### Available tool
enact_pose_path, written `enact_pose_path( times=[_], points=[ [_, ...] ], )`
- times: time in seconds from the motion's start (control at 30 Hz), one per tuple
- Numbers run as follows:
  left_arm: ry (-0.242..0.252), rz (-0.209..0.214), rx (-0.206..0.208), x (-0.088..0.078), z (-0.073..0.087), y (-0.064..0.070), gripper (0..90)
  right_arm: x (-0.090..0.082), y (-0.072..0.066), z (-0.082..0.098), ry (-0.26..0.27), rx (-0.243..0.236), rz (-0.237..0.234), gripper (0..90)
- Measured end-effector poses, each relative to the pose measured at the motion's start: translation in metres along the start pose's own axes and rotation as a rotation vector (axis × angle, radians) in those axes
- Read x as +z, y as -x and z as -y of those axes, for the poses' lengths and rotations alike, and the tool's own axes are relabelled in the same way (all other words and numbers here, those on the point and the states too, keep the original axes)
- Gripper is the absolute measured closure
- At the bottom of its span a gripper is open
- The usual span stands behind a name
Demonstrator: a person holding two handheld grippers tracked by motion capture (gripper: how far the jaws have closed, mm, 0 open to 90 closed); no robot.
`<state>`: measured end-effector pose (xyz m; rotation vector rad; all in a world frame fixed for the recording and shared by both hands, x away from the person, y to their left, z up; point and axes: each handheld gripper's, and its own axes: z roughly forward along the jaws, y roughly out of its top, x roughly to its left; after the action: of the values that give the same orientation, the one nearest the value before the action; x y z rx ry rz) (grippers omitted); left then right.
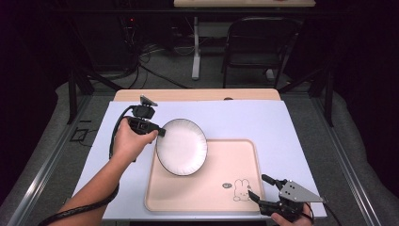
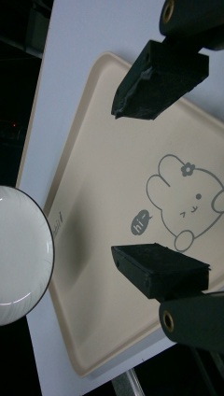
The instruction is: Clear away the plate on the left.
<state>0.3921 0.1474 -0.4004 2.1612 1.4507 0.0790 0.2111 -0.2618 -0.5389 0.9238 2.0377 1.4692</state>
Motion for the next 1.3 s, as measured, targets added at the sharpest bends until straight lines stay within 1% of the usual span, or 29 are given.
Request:
enact_pose_path(
  times=[0.03, 0.2, 0.3, 0.37, 0.4, 0.47, 0.57, 0.6, 0.9, 1.17, 1.3],
  points=[
    [-0.005, 0.007, 0.013, 0.003, 0.000, 0.006, 83.3, 0.000, 0.000, 0.000, 0.001, 0.000, 0.000, 26.4],
    [-0.019, 0.031, 0.042, 0.011, -0.002, 0.018, 83.1, 0.000, 0.000, 0.000, 0.000, -0.002, -0.002, 26.5],
    [-0.021, 0.042, 0.049, 0.017, -0.001, 0.024, 83.0, 0.000, 0.000, 0.000, 0.001, 0.000, -0.001, 26.4],
    [-0.026, 0.046, 0.055, 0.019, -0.001, 0.026, 83.0, 0.000, 0.000, 0.000, 0.000, -0.002, -0.002, 26.5],
    [-0.031, 0.056, 0.052, 0.023, -0.001, 0.030, 83.0, 0.000, 0.000, 0.000, 0.000, -0.005, -0.002, 26.5],
    [-0.036, 0.062, 0.064, 0.027, 0.000, 0.033, 82.9, 0.000, 0.000, 0.000, 0.001, -0.006, -0.002, 26.5],
    [-0.045, 0.068, 0.068, 0.030, 0.000, 0.036, 82.9, 0.000, 0.000, 0.000, 0.001, -0.006, -0.002, 26.5],
    [-0.045, 0.071, 0.075, 0.033, 0.001, 0.039, 82.9, 0.000, 0.000, 0.000, 0.001, -0.006, -0.003, 26.4],
    [-0.063, 0.095, 0.089, 0.042, 0.005, 0.048, 82.9, 0.000, 0.000, 0.000, 0.001, -0.008, -0.003, 26.5],
    [-0.075, 0.103, 0.092, 0.047, 0.010, 0.050, 82.8, 0.000, 0.000, 0.000, 0.001, -0.009, -0.002, 26.4],
    [-0.087, 0.111, 0.089, 0.052, 0.013, 0.051, 82.7, 0.000, 0.000, 0.000, 0.001, -0.009, -0.002, 26.4]
  ],
)
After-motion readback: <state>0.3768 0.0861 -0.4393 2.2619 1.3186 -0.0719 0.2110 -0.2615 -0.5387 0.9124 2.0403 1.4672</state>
